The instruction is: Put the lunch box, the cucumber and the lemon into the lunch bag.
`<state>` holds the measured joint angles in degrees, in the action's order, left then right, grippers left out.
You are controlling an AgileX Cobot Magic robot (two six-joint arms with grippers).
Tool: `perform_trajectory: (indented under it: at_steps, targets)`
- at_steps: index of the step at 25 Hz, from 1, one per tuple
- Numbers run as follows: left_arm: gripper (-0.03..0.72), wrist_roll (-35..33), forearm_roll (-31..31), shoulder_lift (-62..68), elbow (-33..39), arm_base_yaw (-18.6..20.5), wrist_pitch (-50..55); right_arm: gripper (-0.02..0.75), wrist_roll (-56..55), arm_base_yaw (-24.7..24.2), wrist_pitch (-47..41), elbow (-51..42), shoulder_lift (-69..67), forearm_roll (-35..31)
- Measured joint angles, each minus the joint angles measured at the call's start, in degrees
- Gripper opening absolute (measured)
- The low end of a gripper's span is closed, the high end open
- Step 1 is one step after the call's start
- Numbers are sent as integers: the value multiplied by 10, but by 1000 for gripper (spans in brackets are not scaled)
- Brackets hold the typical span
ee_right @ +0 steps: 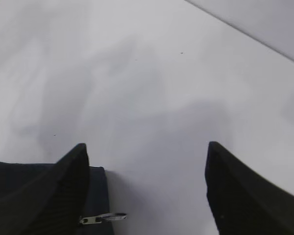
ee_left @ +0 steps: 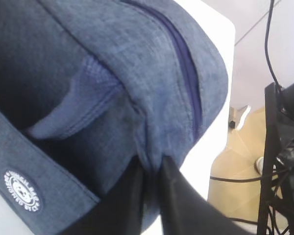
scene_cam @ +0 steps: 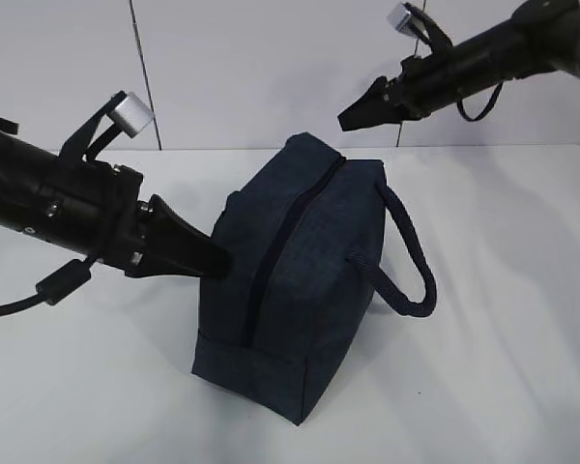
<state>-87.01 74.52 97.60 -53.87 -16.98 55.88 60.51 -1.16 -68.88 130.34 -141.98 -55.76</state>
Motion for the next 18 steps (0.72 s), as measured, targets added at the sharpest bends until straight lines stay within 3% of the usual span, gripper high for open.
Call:
perform_trajectory:
  at_steps: [6, 7, 8, 12, 18]
  targets:
    - [426, 71, -3, 0, -1, 0, -5, 560, -143, 0, -11, 94, 12, 130]
    - [426, 71, -3, 0, -1, 0, -5, 560, -159, 0, -13, 96, 19, 141]
    - [498, 104, -23, 0, -13, 0, -5, 560, -174, 0, -13, 97, 28, 153]
    - [540, 194, -94, -16, -52, 0, -3, 563, -233, 3, -19, 99, 70, 196]
    - [547, 404, -276, -58, -147, 0, 34, 564, -323, 35, -25, 95, 141, 322]
